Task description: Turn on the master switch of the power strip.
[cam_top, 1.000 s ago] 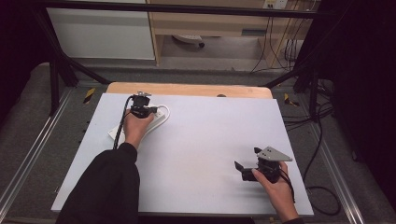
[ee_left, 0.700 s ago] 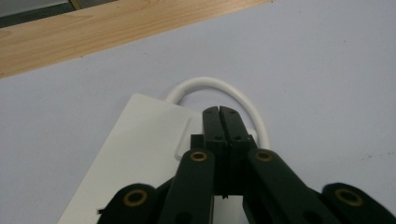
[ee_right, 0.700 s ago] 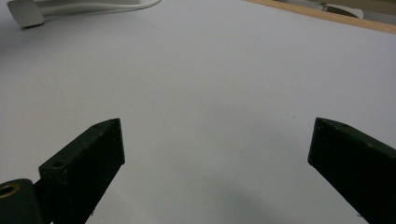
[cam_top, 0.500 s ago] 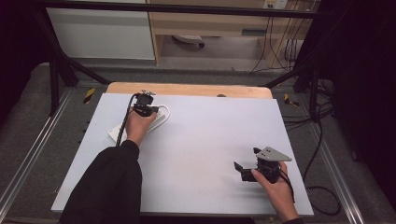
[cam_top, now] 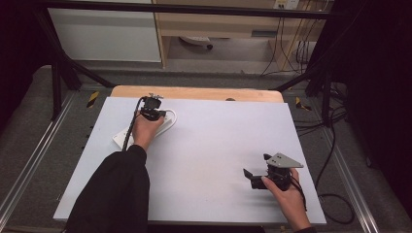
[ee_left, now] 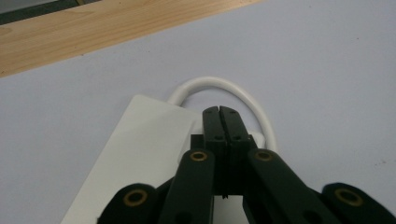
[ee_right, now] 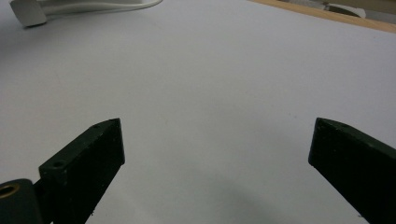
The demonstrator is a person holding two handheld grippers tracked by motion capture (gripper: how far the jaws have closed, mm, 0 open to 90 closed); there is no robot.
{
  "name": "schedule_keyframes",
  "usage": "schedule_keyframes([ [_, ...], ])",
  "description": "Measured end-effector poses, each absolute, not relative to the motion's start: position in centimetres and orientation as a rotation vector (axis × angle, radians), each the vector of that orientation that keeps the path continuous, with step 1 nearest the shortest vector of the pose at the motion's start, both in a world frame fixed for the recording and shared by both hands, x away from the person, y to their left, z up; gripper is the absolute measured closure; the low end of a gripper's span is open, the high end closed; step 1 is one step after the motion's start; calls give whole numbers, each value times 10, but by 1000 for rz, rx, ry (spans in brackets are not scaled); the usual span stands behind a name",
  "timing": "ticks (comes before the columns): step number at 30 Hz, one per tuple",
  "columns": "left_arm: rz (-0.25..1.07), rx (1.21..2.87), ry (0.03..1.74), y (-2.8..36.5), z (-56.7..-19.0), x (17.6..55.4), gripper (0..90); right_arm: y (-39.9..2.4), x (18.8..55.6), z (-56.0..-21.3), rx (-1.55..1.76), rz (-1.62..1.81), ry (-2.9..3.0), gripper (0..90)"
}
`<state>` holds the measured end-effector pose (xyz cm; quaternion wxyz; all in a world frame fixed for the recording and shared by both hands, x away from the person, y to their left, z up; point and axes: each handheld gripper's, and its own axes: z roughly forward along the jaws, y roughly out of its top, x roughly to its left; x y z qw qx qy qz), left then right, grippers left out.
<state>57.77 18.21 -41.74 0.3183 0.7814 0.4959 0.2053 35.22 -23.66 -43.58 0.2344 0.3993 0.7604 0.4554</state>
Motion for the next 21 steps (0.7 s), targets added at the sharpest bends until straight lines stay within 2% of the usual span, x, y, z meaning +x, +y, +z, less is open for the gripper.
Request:
schedule_keyframes([
  [21,516,2048,1328,182,-418,581,900,-237,351,-435,1100,1257,2089,40],
])
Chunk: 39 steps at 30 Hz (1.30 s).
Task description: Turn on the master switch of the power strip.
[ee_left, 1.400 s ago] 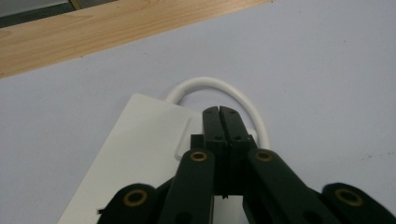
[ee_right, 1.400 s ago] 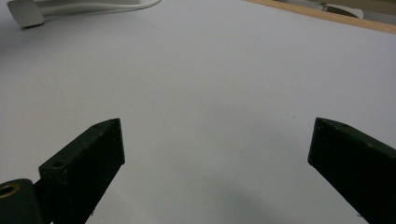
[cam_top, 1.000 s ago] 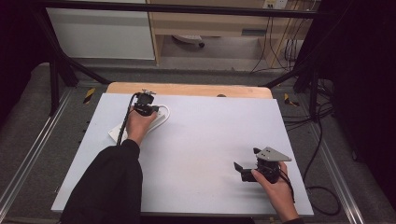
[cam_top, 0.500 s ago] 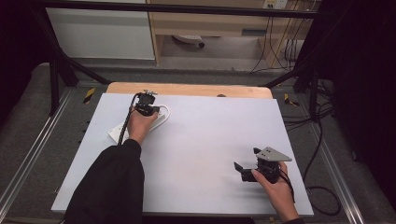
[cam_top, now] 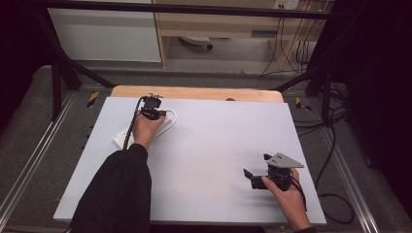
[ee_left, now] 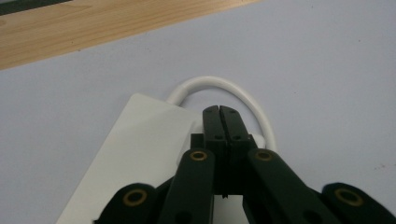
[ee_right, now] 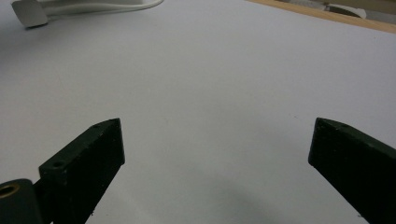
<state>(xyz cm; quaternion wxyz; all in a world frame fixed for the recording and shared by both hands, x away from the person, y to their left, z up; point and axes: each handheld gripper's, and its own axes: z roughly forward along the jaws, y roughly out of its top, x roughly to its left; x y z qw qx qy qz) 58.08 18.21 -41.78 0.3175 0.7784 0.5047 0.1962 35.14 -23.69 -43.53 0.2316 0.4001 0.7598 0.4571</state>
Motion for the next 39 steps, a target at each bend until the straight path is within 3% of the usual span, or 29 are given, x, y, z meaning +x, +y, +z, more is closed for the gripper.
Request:
schedule_keyframes([
  [39,549,2082,1351,177,-418,581,900,-237,350,-434,1097,1264,2089,40],
])
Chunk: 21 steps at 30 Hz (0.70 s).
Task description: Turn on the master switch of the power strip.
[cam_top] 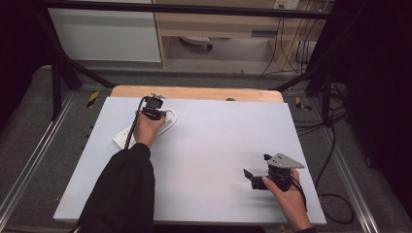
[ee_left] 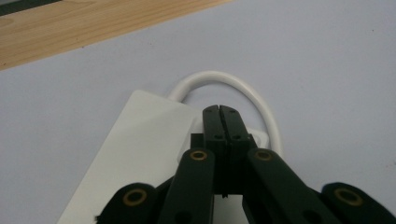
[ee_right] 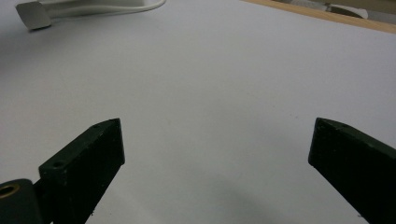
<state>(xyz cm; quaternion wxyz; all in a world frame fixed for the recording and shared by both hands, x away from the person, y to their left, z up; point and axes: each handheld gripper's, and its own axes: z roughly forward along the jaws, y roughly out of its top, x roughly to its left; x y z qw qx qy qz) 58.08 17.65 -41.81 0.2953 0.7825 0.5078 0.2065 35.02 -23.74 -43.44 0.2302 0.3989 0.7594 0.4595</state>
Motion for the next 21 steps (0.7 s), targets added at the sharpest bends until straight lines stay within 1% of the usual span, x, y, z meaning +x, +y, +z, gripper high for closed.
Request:
schedule_keyframes([
  [16,530,2070,1356,179,-418,581,900,-237,351,-435,1094,1264,2091,40],
  [21,545,2078,1345,178,-418,581,900,-237,351,-435,1097,1262,2090,40],
])
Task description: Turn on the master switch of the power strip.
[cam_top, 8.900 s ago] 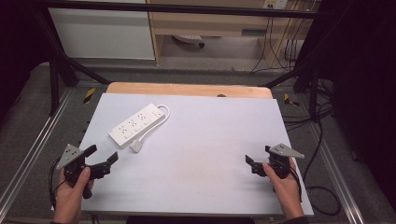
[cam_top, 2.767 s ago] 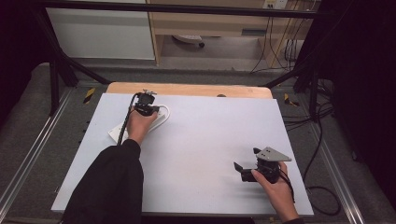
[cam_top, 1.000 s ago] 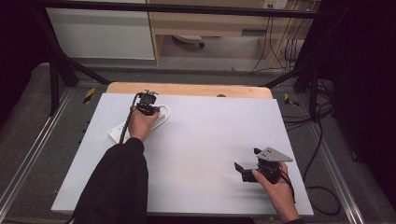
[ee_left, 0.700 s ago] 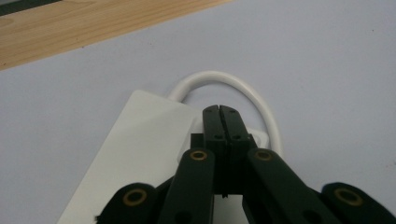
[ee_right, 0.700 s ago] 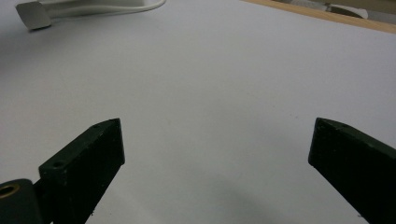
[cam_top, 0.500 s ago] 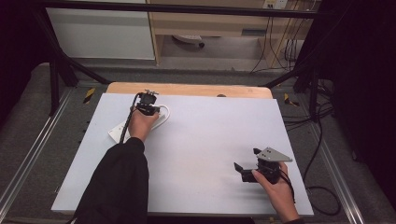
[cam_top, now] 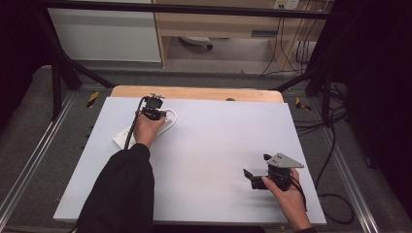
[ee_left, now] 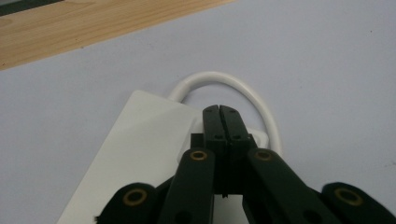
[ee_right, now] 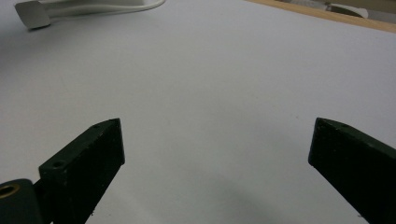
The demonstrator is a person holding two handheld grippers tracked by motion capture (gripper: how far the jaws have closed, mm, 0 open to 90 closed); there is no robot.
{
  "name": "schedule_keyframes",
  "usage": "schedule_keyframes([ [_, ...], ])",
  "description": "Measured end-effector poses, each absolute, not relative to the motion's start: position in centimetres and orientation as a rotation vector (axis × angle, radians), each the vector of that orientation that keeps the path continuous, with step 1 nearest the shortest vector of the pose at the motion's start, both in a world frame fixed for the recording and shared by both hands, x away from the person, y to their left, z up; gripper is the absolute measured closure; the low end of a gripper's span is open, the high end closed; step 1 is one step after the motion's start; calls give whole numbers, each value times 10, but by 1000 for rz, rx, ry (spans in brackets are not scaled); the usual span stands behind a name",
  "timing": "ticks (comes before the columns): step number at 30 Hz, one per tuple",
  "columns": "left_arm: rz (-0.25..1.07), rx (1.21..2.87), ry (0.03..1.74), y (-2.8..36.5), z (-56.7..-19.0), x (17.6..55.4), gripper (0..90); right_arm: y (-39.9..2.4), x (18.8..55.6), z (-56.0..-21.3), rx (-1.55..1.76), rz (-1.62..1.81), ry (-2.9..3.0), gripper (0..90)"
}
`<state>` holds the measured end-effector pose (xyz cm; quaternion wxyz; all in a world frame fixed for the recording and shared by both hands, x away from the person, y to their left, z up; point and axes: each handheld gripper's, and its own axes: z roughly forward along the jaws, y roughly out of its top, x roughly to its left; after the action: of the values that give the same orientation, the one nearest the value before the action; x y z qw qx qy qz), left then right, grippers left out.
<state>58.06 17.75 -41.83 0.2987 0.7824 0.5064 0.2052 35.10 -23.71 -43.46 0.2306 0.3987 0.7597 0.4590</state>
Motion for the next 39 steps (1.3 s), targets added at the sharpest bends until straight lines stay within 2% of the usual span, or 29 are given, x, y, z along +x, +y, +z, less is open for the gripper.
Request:
schedule_keyframes([
  [39,564,1969,1338,181,-423,576,900,-237,352,-435,1097,1256,2088,39],
])
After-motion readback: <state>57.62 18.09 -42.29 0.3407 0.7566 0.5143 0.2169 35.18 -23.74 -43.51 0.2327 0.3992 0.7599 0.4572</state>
